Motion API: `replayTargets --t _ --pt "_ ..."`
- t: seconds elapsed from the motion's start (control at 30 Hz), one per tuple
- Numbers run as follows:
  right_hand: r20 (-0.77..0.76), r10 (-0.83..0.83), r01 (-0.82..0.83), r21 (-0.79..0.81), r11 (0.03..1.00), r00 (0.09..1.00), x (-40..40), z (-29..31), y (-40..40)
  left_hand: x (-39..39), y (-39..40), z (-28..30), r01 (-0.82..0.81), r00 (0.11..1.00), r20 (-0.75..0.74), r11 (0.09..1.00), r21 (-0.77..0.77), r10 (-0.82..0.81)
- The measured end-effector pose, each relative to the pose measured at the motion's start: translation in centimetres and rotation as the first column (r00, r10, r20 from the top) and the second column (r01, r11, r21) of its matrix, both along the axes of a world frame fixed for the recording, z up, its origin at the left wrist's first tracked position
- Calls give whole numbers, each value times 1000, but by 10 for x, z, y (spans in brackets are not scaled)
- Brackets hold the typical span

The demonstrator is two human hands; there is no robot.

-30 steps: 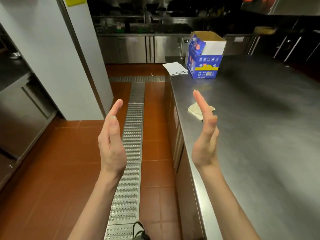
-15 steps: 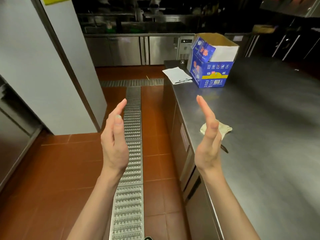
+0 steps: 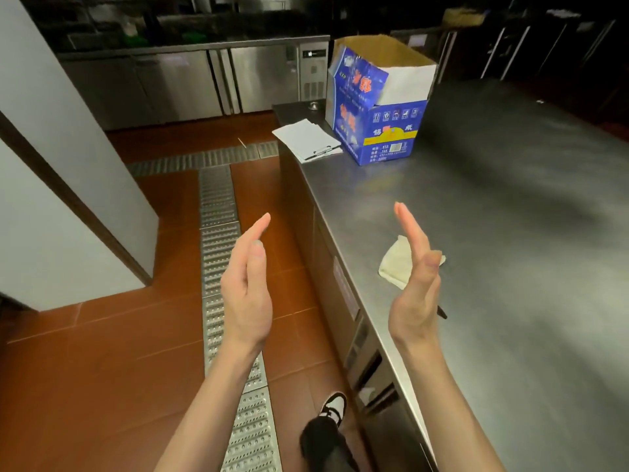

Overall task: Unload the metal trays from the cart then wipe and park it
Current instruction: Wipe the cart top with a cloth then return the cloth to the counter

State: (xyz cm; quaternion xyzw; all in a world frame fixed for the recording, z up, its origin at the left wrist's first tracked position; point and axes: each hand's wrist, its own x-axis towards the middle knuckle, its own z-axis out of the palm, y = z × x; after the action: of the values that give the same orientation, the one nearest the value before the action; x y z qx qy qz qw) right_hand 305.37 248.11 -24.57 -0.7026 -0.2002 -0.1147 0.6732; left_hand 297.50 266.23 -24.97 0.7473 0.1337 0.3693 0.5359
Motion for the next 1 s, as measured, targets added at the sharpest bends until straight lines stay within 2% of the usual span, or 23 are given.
replayTargets --t 0.33,0.57,0.77,1.0 --pt "-29 -150 150 -2 989 988 123 -35 2 161 15 -24 154 985 -83 988 17 -153" --pt "-170 -260 258 -37 966 951 188 -70 -23 250 -7 -55 299 934 -186 953 -54 -304" --pt "-333 -379 344 -160 925 864 213 -102 -44 298 -28 -90 383 849 -312 903 -192 -427" --pt "-526 -573 465 -337 819 628 245 -160 -60 350 -48 -156 474 660 -496 825 -308 -565"
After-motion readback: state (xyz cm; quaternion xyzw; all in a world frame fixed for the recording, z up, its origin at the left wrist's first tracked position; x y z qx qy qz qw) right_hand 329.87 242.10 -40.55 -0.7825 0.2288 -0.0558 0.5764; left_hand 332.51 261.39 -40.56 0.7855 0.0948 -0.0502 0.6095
